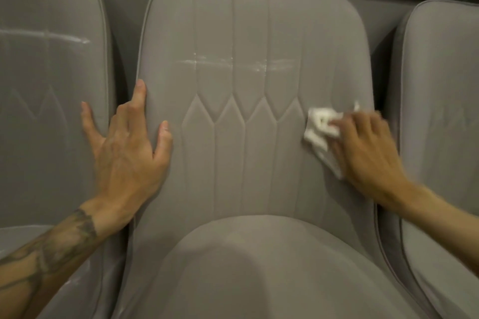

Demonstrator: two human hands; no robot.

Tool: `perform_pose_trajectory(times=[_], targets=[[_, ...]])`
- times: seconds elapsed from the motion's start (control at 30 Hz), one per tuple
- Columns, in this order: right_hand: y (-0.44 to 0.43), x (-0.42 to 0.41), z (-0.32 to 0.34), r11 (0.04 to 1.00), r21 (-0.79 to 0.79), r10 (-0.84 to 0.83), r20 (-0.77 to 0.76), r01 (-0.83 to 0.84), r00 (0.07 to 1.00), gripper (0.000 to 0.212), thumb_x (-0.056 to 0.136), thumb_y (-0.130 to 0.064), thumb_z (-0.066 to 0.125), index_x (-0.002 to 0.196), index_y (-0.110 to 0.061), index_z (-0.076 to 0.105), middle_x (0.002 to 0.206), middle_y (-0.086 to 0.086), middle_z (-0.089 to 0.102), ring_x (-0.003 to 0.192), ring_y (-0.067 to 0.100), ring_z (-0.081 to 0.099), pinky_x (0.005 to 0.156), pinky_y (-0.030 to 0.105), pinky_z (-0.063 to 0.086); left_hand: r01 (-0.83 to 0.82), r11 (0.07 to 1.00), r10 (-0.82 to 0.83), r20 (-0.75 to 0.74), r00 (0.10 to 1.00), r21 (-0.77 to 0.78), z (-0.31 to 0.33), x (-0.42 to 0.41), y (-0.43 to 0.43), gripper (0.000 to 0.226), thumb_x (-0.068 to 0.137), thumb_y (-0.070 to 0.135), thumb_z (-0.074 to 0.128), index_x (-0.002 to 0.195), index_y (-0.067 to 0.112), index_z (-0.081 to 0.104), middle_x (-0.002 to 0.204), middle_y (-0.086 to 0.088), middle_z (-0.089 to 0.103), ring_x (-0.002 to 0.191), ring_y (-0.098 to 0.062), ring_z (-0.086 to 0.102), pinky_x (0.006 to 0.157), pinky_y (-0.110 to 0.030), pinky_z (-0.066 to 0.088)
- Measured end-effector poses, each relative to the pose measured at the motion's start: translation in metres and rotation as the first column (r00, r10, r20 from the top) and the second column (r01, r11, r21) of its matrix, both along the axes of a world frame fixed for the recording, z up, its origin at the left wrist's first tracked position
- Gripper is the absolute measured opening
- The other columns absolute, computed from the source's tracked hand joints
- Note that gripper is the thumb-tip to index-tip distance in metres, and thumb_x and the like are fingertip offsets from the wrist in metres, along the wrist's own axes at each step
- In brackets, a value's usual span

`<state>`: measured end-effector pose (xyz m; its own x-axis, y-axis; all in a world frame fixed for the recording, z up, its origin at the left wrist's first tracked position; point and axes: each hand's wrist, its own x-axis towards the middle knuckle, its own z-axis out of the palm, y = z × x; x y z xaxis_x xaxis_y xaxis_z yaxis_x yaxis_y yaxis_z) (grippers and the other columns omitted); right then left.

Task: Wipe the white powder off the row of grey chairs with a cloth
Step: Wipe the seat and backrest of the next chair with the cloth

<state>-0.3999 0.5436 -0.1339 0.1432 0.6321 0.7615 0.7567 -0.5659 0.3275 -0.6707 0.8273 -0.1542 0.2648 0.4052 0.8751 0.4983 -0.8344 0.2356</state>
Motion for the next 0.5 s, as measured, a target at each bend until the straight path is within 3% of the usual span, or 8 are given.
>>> perform_pose_trajectory(times=[0.13, 0.2, 0.3, 0.37, 0.5], targets=[[-0.041, -0.017, -0.065, 0.91, -0.389, 0.16, 0.019, -0.14, 0.987, 0.05, 0.107, -0.039, 0.022, 0.117, -0.013, 0.064, 0.109, 0.01, 0.058, 0.087, 0.032, 0.053, 0.076, 0.043, 0.041, -0.012, 1.0, 0.012, -0.006, 1.0, 0.004, -0.001, 0.0, 0.001, 0.071, 0.102, 0.039, 0.043, 0.164, 0.011, 0.021, 0.135, -0.017, 0.056, 0.13, -0.033, 0.051, 0.126, -0.064, 0.001], [-0.031, -0.013, -0.048, 0.931, -0.345, 0.126, -0.011, -0.122, 0.992, 0.046, 0.106, -0.04, 0.028, 0.117, -0.013, 0.063, 0.11, 0.01, 0.056, 0.087, 0.033, 0.053, 0.074, 0.045, 0.043, -0.009, 1.0, 0.009, -0.006, 1.0, 0.001, -0.001, 0.0, 0.001, 0.07, 0.103, 0.039, 0.043, 0.164, 0.011, 0.021, 0.136, -0.017, 0.056, 0.13, -0.033, 0.052, 0.126, -0.063, 0.001], [-0.009, -0.006, -0.022, 0.99, -0.126, 0.067, -0.015, -0.069, 0.998, 0.037, 0.103, -0.037, 0.041, 0.117, -0.009, 0.06, 0.113, 0.013, 0.053, 0.09, 0.034, 0.05, 0.078, 0.046, 0.042, 0.004, 1.0, -0.004, -0.002, 1.0, -0.001, 0.0, -0.001, -0.001, 0.07, 0.103, 0.039, 0.043, 0.163, 0.011, 0.021, 0.134, -0.018, 0.057, 0.129, -0.034, 0.052, 0.126, -0.062, -0.001], [-0.011, -0.011, -0.039, 0.987, -0.138, 0.085, -0.003, -0.084, 0.996, 0.036, 0.102, -0.036, 0.042, 0.116, -0.008, 0.06, 0.111, 0.014, 0.053, 0.088, 0.034, 0.049, 0.077, 0.045, 0.04, 0.003, 1.0, -0.003, 0.0, 1.0, 0.0, 0.0, -0.001, 0.0, 0.07, 0.103, 0.038, 0.044, 0.163, 0.01, 0.021, 0.13, -0.019, 0.058, 0.128, -0.034, 0.052, 0.126, -0.062, -0.001], [-0.034, -0.015, -0.075, 0.829, -0.541, 0.243, 0.115, -0.145, 0.963, 0.034, 0.098, -0.027, 0.041, 0.121, -0.008, 0.059, 0.109, 0.013, 0.058, 0.089, 0.033, 0.055, 0.078, 0.043, 0.042, -0.004, 1.0, 0.004, -0.002, 1.0, -0.005, 0.0, -0.001, 0.0, 0.07, 0.103, 0.039, 0.043, 0.163, 0.011, 0.021, 0.129, -0.019, 0.058, 0.128, -0.034, 0.053, 0.127, -0.06, -0.002]])
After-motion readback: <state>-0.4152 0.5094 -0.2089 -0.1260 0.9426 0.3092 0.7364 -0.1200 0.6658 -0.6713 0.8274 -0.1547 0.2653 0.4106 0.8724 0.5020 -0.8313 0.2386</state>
